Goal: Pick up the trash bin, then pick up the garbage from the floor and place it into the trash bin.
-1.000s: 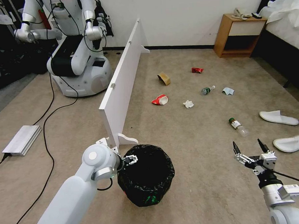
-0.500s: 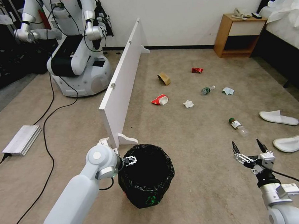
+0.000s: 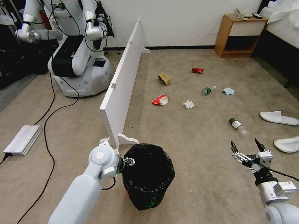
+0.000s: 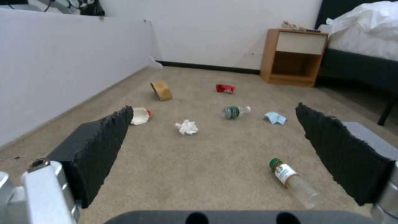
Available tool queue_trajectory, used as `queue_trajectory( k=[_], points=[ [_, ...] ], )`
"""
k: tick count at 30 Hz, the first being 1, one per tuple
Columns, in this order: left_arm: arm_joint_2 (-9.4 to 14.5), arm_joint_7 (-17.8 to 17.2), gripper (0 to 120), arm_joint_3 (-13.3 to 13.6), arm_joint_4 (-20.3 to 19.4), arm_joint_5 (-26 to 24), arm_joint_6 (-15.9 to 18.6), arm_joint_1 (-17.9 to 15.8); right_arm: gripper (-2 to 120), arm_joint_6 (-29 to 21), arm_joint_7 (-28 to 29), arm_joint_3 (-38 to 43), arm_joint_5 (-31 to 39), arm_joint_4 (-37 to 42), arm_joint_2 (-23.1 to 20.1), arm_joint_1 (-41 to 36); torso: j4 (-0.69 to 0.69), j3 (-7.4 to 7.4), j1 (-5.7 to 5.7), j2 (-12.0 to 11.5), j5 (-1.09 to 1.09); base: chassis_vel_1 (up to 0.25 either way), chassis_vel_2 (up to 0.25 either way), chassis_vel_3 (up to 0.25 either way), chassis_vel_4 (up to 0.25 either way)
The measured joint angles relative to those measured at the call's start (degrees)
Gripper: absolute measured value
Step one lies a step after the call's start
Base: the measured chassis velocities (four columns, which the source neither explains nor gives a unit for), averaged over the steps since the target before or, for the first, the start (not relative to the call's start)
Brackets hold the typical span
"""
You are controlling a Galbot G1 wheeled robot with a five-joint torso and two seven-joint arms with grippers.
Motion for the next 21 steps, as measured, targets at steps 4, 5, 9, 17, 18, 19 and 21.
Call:
queue_trajectory(
  k=[4, 5, 9, 17, 18, 19, 21],
  points=[
    [-0.18, 0.27, 34, 0.28, 0.08, 0.47, -0.01, 0.04, 100, 0.01, 0.03, 0.05, 0.03, -0.01, 0.03, 0.03, 0.0, 0.0, 0.0, 0.0, -0.01, 0.0, 0.0, 0.0, 0.0],
    [-0.2, 0.32, 30, 0.32, 0.08, 0.57, -0.02, 0.06, 100, 0.01, 0.03, 0.07, 0.04, -0.01, 0.04, 0.02, 0.0, 0.0, 0.0, 0.0, -0.01, 0.0, 0.0, 0.0, 0.0],
    [-0.22, 0.57, 20, 0.45, 0.01, 0.71, -0.02, 0.15, 100, 0.05, 0.04, 0.15, 0.04, -0.01, 0.04, 0.02, -0.02, 0.0, 0.0, 0.01, -0.01, 0.0, 0.0, 0.0, 0.0],
    [0.05, 1.39, 0, 0.74, -0.83, 1.33, 0.1, 1.1, 100, 0.12, 0.06, 0.19, 0.0, 0.23, 0.24, -0.03, -0.02, 0.01, 0.0, 0.01, -0.03, 0.0, 0.0, 0.0, 0.0],
    [0.05, 1.39, 0, 0.74, -0.83, 1.33, 0.1, 1.1, 100, 0.12, 0.06, 0.19, 0.0, 0.23, 0.24, -0.03, -0.02, 0.01, 0.0, 0.01, -0.03, 0.0, 0.0, 0.0, 0.0],
    [0.14, 1.54, 0, 0.71, -0.92, 1.38, 0.07, 1.25, 100, 0.13, 0.06, 0.19, -0.03, 0.28, 0.27, -0.07, -0.02, 0.01, 0.0, 0.01, -0.02, 0.0, 0.0, 0.0, 0.0],
    [0.24, 1.7, 0, 0.66, -1.01, 1.51, 0.06, 1.41, 100, 0.14, 0.06, 0.19, -0.04, 0.33, 0.3, -0.11, -0.02, 0.01, -0.01, 0.0, -0.03, 0.0, 0.0, 0.0, 0.0]
  ],
)
